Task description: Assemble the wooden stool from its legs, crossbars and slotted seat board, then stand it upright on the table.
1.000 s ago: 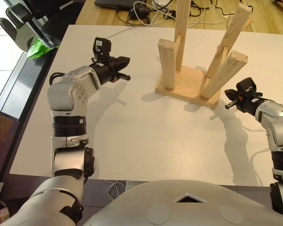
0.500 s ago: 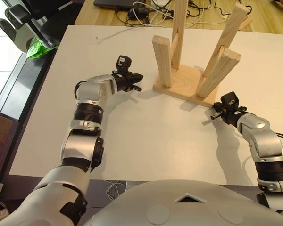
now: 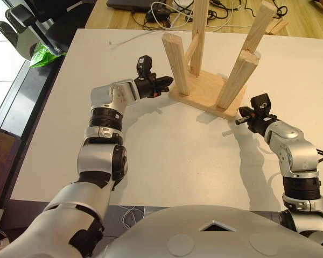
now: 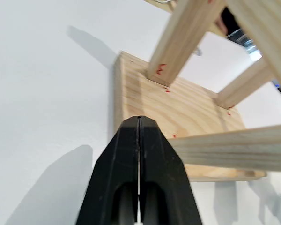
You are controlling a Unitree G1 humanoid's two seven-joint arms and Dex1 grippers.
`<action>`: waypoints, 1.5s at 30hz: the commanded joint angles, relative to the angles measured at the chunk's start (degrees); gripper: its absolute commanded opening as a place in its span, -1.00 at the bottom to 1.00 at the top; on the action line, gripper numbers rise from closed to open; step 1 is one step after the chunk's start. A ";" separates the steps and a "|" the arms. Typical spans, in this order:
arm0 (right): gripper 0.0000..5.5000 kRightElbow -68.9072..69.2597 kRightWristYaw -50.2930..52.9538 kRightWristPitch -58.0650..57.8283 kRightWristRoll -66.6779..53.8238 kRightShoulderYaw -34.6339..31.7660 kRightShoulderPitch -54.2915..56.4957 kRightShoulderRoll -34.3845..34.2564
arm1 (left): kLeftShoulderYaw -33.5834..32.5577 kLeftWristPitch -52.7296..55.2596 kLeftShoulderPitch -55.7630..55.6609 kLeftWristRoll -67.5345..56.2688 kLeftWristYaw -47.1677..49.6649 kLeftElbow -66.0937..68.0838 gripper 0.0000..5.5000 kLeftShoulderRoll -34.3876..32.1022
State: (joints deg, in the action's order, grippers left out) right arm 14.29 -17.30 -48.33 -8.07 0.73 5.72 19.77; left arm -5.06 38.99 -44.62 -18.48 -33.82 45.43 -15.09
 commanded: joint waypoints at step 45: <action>-0.98 0.52 -0.24 -9.76 -4.44 -4.35 -0.28 -1.42 | -2.38 6.36 15.94 2.16 4.39 -26.27 -1.00 -0.13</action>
State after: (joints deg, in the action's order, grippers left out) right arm 15.15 -17.99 -58.17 -12.51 -2.66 4.10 17.26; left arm -8.82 47.88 -28.11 -19.13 -31.56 20.06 -13.07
